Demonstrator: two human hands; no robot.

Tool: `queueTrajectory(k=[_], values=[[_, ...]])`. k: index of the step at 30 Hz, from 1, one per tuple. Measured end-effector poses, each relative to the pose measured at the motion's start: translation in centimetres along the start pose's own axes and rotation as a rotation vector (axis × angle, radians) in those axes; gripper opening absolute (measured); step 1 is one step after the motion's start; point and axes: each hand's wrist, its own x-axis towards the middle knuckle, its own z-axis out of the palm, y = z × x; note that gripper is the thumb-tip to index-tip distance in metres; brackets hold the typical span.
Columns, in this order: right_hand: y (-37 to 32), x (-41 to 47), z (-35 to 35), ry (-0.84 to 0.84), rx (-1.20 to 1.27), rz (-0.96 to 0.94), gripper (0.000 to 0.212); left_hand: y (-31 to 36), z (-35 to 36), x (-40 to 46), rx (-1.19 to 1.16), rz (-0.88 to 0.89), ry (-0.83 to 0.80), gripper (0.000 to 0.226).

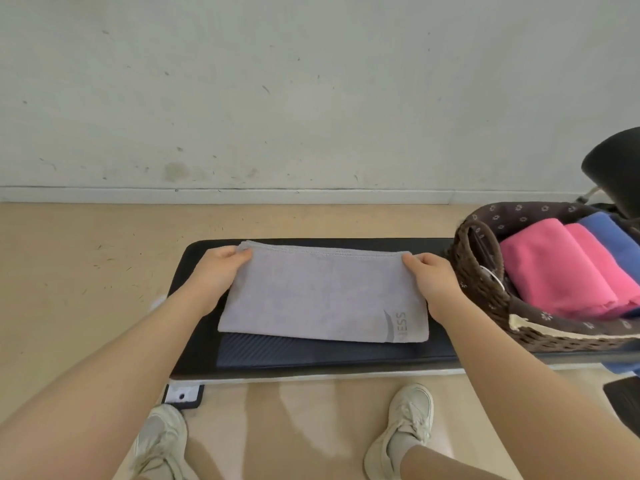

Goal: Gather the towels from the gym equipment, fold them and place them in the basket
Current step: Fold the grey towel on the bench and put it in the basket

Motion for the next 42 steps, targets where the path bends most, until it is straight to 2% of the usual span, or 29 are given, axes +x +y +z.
queueTrajectory(k=[6, 11, 15, 18, 19, 20, 22, 24, 25, 26, 27, 29, 32, 36, 38, 42], values=[[0.7, 2.1, 1.1, 0.044, -0.169, -0.049, 0.026, -1.1, 1.2, 2.8, 0.513, 0.130, 0.199, 0.034], [1.0, 2.9, 1.8, 0.155, -0.268, -0.097, 0.028, -1.2, 1.8, 3.8, 0.553, 0.195, 0.264, 0.038], [1.2, 2.7, 2.3, 0.236, -0.367, -0.135, 0.026, -0.8, 2.1, 3.9, 0.739, 0.245, 0.293, 0.038], [0.4, 2.1, 3.1, 0.271, -0.605, -0.149, 0.030, 0.1, 2.5, 2.8, 1.036, 0.257, 0.343, 0.032], [-0.1, 1.7, 3.5, 0.283, -0.726, -0.170, 0.033, 0.2, 2.8, 2.3, 1.122, 0.294, 0.342, 0.037], [-0.4, 1.2, 4.3, 0.295, -0.834, -0.219, 0.039, 0.3, 3.4, 1.7, 1.184, 0.346, 0.315, 0.044], [-1.0, -0.6, 6.9, 0.263, -0.877, -0.471, 0.050, 0.4, 4.9, 0.7, 1.204, 0.492, 0.150, 0.046], [-0.8, -2.4, 10.0, 0.061, -0.847, -0.730, 0.052, -0.3, 6.4, 0.1, 1.148, 0.562, -0.055, 0.043], [-0.6, -3.2, 11.1, -0.081, -0.878, -0.743, 0.053, -1.0, 6.7, 0.0, 1.117, 0.541, -0.102, 0.046], [-0.2, -3.7, 11.9, -0.196, -0.919, -0.691, 0.057, -1.6, 6.6, 0.0, 1.111, 0.506, -0.105, 0.049], [0.3, -3.8, 12.0, -0.244, -0.964, -0.638, 0.063, -2.2, 6.2, 0.1, 1.137, 0.476, -0.084, 0.053], [1.0, -3.7, 11.0, -0.201, -1.020, -0.589, 0.074, -3.2, 5.1, 0.1, 1.195, 0.438, -0.057, 0.061], [1.8, -3.1, 8.5, -0.155, -1.043, -0.481, 0.063, -3.8, 3.9, -0.4, 1.215, 0.416, -0.090, 0.073], [2.9, -2.2, 4.6, -0.034, -0.991, -0.306, 0.060, -3.9, 3.8, -1.2, 1.252, 0.405, -0.087, 0.101], [3.4, -2.5, 3.6, 0.047, -0.892, -0.240, 0.058, -3.8, 3.9, -1.1, 1.255, 0.387, -0.080, 0.102], [2.6, -4.3, 2.8, 0.108, -0.734, -0.140, 0.054, -3.5, 4.2, -1.3, 1.261, 0.360, -0.081, 0.086]])
